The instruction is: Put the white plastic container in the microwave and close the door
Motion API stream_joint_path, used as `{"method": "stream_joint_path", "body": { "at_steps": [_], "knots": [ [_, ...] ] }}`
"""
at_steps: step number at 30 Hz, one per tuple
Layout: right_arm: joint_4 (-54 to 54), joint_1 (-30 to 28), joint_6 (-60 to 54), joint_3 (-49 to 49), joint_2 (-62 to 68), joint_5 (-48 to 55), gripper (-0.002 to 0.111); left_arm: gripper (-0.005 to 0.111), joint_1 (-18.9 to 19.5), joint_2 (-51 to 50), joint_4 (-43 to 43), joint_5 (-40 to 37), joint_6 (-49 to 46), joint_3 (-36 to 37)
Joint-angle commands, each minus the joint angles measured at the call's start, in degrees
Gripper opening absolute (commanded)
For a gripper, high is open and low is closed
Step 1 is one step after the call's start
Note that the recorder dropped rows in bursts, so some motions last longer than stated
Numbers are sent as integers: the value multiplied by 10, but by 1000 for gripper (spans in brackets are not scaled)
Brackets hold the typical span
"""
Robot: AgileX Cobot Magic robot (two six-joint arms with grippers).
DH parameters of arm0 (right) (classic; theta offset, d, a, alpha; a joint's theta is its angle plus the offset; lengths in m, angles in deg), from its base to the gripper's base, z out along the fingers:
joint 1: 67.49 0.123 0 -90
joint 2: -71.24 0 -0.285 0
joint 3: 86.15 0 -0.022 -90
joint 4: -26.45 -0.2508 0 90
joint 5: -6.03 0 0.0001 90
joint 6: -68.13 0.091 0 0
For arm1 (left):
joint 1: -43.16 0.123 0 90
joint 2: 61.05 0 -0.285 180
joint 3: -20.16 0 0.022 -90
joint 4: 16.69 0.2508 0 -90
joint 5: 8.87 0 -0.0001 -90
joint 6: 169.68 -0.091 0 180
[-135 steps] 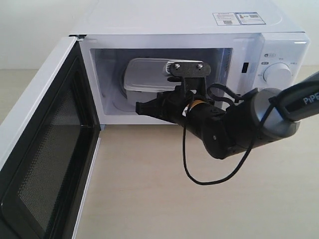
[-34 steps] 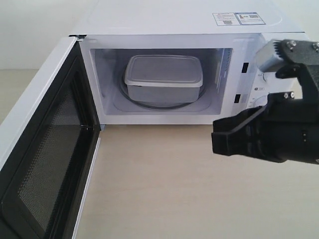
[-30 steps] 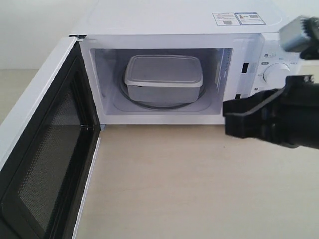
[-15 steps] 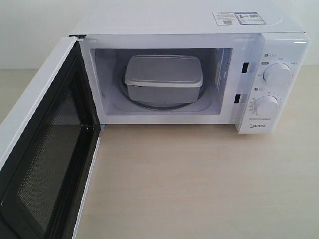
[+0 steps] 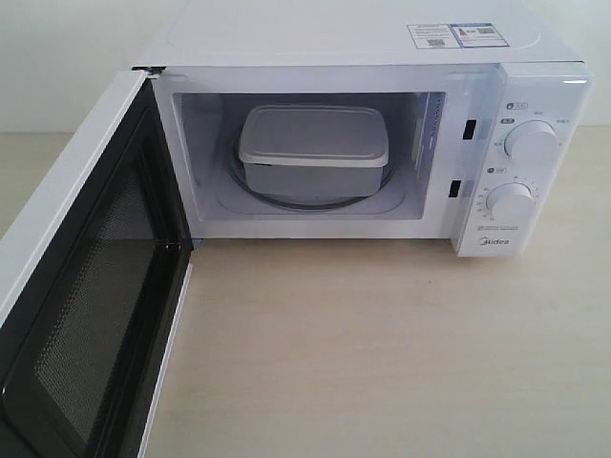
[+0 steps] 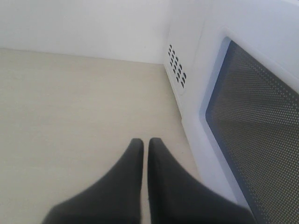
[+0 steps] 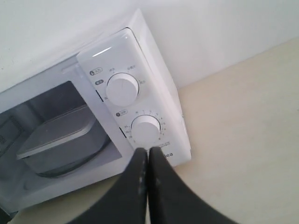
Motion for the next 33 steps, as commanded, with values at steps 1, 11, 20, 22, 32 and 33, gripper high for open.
{"method": "stream_joint_path", "body": {
  "at_steps": [1, 11, 20, 22, 32, 33],
  "knots": [
    [-2, -6, -4, 2, -5, -29, 0, 4, 2, 2, 0, 0, 5, 2],
    [-2, -6, -4, 2, -5, -73, 0, 4, 2, 2, 0, 0, 5, 2],
    [296, -6, 44, 2, -5, 15, 0, 4, 2, 2, 0, 0, 5, 2],
    [330, -6, 97, 2, -5, 35, 0, 4, 2, 2, 0, 0, 5, 2],
    [312, -4, 119, 9, -5, 83, 0, 4, 2, 2, 0, 0, 5, 2],
    [311, -4, 119, 9, -5, 84, 0, 4, 2, 2, 0, 0, 5, 2]
  ]
}}
